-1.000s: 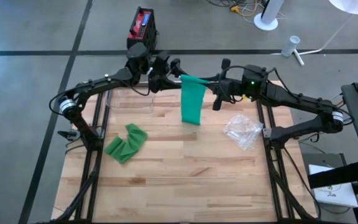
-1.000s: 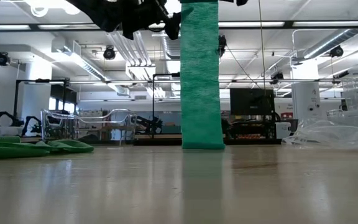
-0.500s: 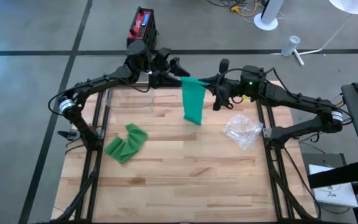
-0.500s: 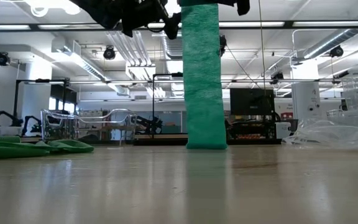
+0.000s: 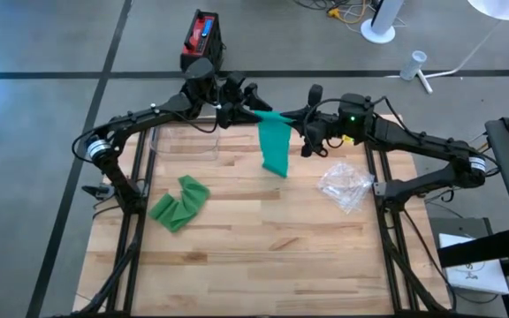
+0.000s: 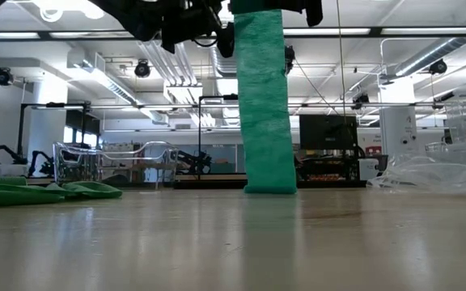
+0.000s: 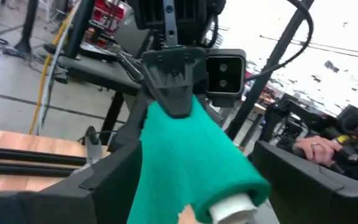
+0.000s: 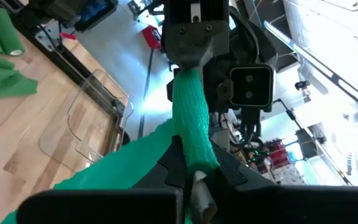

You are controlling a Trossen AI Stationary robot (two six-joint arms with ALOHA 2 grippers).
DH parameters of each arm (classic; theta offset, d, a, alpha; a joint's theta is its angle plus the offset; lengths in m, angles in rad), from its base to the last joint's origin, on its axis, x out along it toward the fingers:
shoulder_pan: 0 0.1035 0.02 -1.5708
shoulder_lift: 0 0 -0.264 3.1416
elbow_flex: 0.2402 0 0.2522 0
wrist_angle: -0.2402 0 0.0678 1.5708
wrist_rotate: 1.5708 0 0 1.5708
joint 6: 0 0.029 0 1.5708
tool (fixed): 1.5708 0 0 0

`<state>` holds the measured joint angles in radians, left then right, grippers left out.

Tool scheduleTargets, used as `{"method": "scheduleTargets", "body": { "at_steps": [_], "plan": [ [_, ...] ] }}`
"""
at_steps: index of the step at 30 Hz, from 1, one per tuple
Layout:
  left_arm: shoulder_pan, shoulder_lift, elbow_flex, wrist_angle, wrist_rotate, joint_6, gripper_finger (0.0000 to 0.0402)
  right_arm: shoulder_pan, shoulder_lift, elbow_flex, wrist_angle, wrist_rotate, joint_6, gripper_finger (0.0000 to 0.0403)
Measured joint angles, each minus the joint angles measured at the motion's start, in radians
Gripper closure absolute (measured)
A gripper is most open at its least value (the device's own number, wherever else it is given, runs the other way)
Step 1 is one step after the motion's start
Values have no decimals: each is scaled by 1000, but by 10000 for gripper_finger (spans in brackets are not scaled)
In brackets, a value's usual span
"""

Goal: Roll bandage
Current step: Roll the blue bandage

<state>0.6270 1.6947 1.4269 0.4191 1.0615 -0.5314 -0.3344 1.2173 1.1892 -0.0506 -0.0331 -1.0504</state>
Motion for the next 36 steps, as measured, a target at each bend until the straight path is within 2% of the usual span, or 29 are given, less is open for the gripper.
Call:
{"method": "scheduleTargets", "body": {
  "at_steps": [5,10,19,24,28,32,36],
  "plan": [
    [-3,0,0,-21,-36,60,138,0,10,0,-2,37,2,384],
    [-3,0,0,-22,-53,78,185,0,10,0,4,36,19,378],
    [-3,0,0,-36,-52,158,316,0,10,0,3,37,112,356],
    [-2,-4,0,-38,-51,182,382,0,6,0,3,35,235,314],
    [2,-13,0,-39,-46,208,384,0,-6,0,4,34,350,256],
    [11,-25,0,-40,-25,246,369,0,-30,-2,-1,32,437,199],
    [37,-37,0,-39,-3,252,372,0,-66,-21,37,32,496,159]
  ]
}}
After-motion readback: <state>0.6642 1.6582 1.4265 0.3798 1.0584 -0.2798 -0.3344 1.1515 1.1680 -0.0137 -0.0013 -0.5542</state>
